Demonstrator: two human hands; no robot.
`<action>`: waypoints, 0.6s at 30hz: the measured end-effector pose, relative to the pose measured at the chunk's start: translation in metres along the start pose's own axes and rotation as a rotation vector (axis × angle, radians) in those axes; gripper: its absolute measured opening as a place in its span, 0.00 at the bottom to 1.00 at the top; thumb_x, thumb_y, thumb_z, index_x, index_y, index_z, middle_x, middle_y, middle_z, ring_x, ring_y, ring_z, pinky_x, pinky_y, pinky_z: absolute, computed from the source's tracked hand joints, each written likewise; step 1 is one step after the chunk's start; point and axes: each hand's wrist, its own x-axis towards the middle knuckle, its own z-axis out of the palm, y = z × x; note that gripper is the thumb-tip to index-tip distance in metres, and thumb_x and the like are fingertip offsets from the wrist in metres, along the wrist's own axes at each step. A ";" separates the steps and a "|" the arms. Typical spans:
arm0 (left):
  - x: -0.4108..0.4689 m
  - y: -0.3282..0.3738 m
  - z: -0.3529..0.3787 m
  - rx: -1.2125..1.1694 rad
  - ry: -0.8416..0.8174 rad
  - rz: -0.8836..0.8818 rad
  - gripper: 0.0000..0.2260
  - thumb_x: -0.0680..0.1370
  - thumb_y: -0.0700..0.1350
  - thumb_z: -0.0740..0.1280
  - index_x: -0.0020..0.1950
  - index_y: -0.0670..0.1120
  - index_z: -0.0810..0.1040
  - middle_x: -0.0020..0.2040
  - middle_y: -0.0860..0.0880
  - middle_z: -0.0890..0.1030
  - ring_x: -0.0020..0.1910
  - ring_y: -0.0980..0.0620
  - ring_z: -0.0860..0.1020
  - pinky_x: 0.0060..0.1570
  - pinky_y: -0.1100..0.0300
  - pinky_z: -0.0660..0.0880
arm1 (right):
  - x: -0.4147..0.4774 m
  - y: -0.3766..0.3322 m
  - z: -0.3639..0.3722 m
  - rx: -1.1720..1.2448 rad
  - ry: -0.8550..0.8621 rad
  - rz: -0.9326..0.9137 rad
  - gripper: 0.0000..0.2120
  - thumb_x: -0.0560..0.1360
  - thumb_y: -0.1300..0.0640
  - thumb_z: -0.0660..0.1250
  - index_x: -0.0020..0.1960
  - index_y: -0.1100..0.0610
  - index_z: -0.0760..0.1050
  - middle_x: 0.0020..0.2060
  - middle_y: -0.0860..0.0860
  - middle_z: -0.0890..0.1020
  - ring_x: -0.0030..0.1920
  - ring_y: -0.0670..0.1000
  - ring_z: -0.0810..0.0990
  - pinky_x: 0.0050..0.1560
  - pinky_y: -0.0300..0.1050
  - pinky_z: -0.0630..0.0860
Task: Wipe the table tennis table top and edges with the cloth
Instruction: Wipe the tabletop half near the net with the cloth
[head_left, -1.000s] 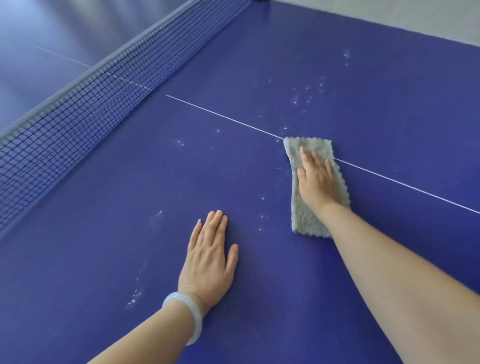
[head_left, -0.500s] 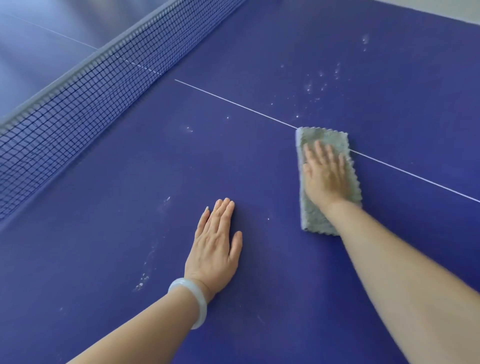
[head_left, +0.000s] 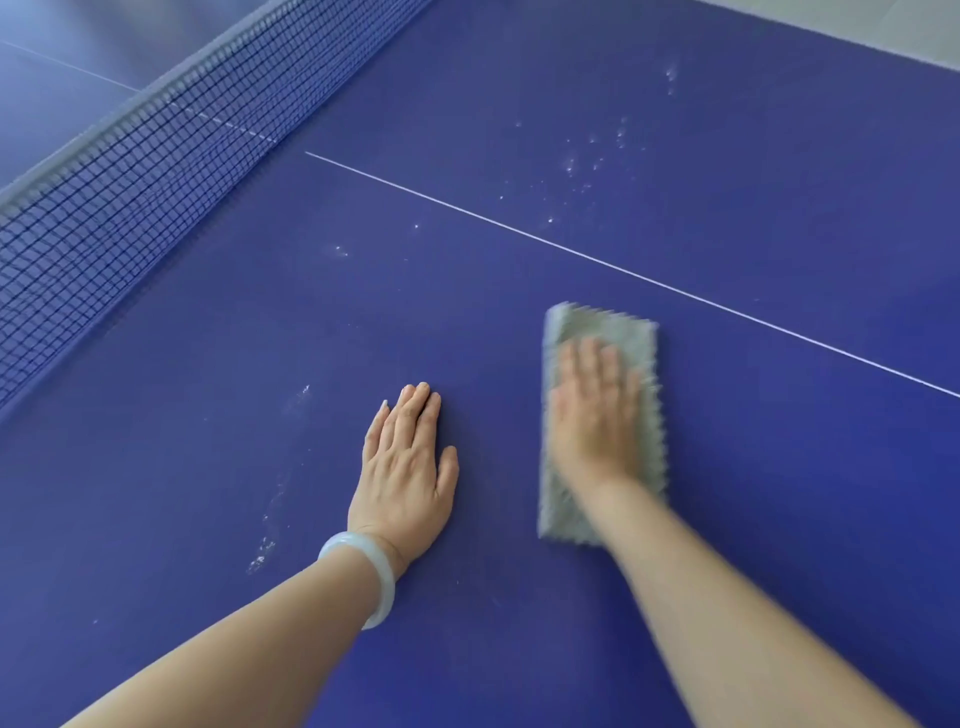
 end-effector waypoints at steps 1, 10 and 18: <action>0.000 0.000 -0.001 0.016 -0.003 0.003 0.32 0.78 0.56 0.42 0.80 0.43 0.58 0.80 0.49 0.56 0.80 0.54 0.48 0.76 0.60 0.35 | -0.029 -0.019 0.008 0.004 0.000 -0.159 0.26 0.84 0.51 0.48 0.82 0.53 0.53 0.81 0.54 0.54 0.81 0.58 0.51 0.79 0.62 0.48; 0.000 0.001 0.000 0.009 0.002 -0.015 0.26 0.83 0.49 0.54 0.80 0.43 0.56 0.81 0.48 0.54 0.80 0.53 0.46 0.76 0.58 0.35 | -0.069 0.150 -0.027 -0.031 0.024 0.387 0.26 0.85 0.52 0.44 0.81 0.55 0.52 0.81 0.56 0.55 0.80 0.58 0.53 0.78 0.62 0.51; 0.000 0.002 -0.001 0.008 -0.017 0.012 0.26 0.83 0.49 0.54 0.80 0.42 0.57 0.81 0.46 0.54 0.80 0.51 0.47 0.78 0.54 0.39 | -0.183 -0.034 0.010 -0.005 -0.034 -0.258 0.27 0.83 0.51 0.50 0.81 0.54 0.55 0.81 0.53 0.56 0.81 0.56 0.53 0.78 0.60 0.51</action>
